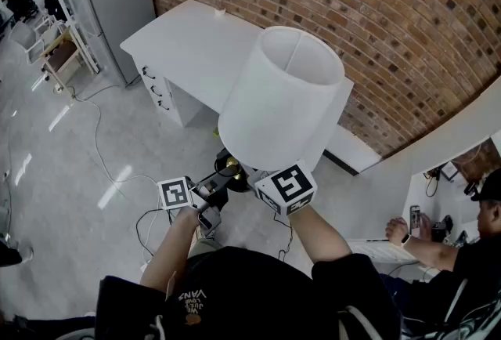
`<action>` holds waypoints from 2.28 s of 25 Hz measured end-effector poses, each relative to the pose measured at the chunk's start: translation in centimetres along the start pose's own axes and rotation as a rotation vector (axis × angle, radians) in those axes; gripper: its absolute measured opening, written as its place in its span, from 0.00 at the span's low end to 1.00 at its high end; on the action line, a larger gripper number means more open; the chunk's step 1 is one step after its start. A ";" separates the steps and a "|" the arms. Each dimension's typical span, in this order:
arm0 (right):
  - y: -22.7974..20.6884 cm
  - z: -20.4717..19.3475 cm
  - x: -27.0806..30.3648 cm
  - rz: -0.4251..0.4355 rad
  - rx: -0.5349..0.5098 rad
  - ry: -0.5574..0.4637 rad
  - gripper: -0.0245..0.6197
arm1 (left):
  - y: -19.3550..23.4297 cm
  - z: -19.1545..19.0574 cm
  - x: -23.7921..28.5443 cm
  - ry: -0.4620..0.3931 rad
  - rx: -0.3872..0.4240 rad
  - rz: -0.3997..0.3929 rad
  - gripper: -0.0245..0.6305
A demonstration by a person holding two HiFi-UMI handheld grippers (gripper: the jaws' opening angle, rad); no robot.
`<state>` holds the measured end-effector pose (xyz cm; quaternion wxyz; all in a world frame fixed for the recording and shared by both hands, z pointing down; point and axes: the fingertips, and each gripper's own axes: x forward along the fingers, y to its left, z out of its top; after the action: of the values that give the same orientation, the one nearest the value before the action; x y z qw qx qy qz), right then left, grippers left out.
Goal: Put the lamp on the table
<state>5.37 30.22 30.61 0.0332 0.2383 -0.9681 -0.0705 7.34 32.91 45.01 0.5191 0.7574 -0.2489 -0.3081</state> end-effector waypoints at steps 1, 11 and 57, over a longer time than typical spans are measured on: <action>-0.1 0.0 0.5 -0.003 -0.001 0.002 0.26 | 0.2 0.4 0.0 0.003 -0.005 0.000 0.32; -1.0 0.3 6.0 -0.044 -0.017 -0.013 0.27 | 1.7 6.1 -0.5 0.070 -0.016 -0.030 0.31; -27.7 -5.1 20.2 -0.208 0.006 0.002 0.27 | 13.8 25.0 19.8 0.260 -0.033 -0.052 0.32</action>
<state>0.67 -4.07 32.10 0.0259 0.3377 -0.9383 -0.0704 2.03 -1.39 47.11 0.5511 0.7887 -0.1545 -0.2246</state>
